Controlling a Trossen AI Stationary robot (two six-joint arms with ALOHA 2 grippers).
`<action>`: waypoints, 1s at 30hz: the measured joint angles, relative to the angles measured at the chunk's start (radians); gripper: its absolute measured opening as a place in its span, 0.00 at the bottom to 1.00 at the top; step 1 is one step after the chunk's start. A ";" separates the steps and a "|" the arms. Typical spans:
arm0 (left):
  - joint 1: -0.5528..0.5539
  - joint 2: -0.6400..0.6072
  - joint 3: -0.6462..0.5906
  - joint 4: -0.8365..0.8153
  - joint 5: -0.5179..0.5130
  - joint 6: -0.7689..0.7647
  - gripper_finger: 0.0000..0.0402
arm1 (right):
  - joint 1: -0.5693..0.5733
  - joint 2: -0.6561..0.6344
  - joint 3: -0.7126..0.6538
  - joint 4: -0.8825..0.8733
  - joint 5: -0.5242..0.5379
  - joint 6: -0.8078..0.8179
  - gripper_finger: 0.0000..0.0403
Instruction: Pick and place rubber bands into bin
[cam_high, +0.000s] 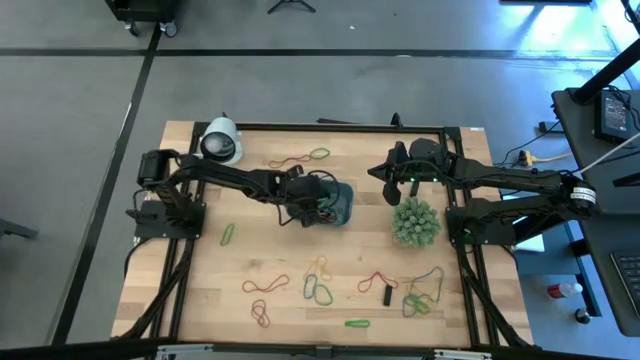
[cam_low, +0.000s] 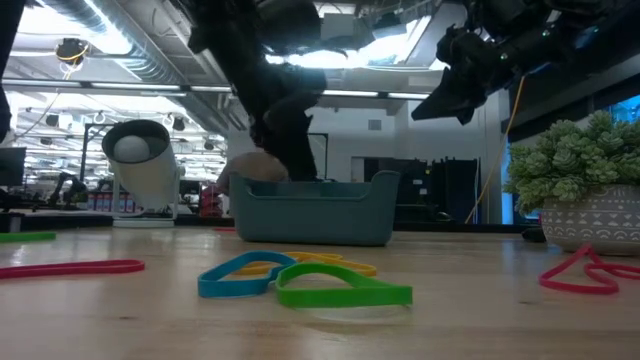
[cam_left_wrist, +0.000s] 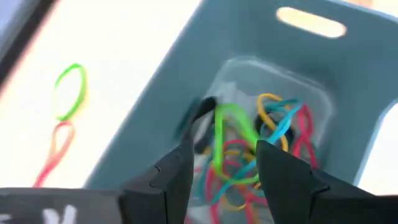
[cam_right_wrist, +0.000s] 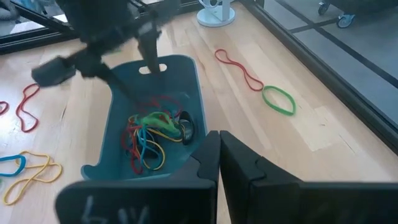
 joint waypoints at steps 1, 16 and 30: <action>0.002 -0.014 0.000 -0.012 -0.017 0.000 0.42 | 0.000 0.002 0.000 0.000 0.000 0.000 0.04; 0.041 -0.174 -0.005 -0.374 -0.282 -0.056 0.36 | 0.000 0.097 -0.001 0.005 0.000 0.005 0.04; 0.075 -0.433 -0.368 -0.206 -0.221 -0.123 0.20 | 0.000 0.123 0.000 0.030 0.000 0.003 0.04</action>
